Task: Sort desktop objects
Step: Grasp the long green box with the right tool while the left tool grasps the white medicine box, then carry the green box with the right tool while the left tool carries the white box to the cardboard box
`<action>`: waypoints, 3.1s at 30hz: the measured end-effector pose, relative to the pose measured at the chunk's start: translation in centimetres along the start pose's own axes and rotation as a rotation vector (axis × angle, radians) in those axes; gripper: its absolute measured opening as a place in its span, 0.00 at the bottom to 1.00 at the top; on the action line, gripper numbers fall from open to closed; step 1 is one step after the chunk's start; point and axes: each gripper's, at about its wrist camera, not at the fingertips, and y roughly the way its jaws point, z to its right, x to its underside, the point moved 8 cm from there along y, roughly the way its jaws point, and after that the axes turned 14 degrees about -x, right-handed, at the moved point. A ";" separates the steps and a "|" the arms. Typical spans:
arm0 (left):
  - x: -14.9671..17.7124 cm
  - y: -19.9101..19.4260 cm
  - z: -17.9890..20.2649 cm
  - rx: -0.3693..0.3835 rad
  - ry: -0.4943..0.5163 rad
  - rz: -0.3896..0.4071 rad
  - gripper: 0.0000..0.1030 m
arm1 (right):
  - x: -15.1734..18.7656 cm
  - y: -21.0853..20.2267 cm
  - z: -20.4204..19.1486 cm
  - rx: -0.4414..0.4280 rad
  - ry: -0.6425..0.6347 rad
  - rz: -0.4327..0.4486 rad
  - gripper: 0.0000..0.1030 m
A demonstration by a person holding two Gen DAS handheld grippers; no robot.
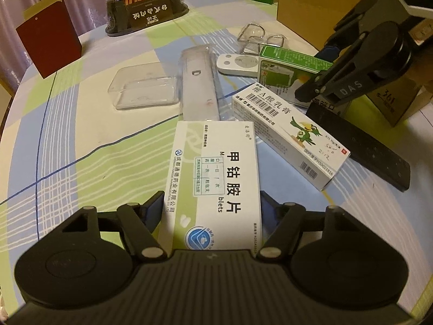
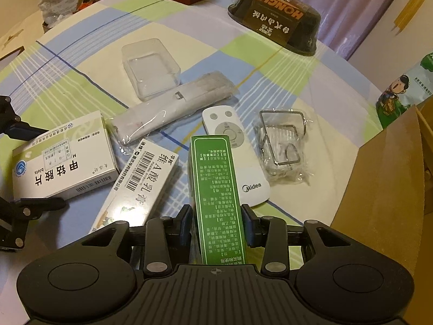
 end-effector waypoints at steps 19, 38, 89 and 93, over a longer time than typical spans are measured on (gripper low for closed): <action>-1.3 -3.6 -3.1 0.001 -0.035 0.092 0.65 | -1.2 -5.3 -0.7 0.032 0.071 0.180 0.28; -8.0 -6.6 0.4 0.091 0.030 0.225 0.65 | -0.4 -13.7 1.6 0.104 0.191 0.355 0.28; -24.7 -7.3 21.8 0.337 0.337 0.350 0.65 | 13.8 -17.6 16.3 0.235 0.505 0.353 0.29; -24.6 -7.0 22.0 0.335 0.342 0.344 0.65 | 13.9 -17.3 16.5 0.234 0.496 0.346 0.29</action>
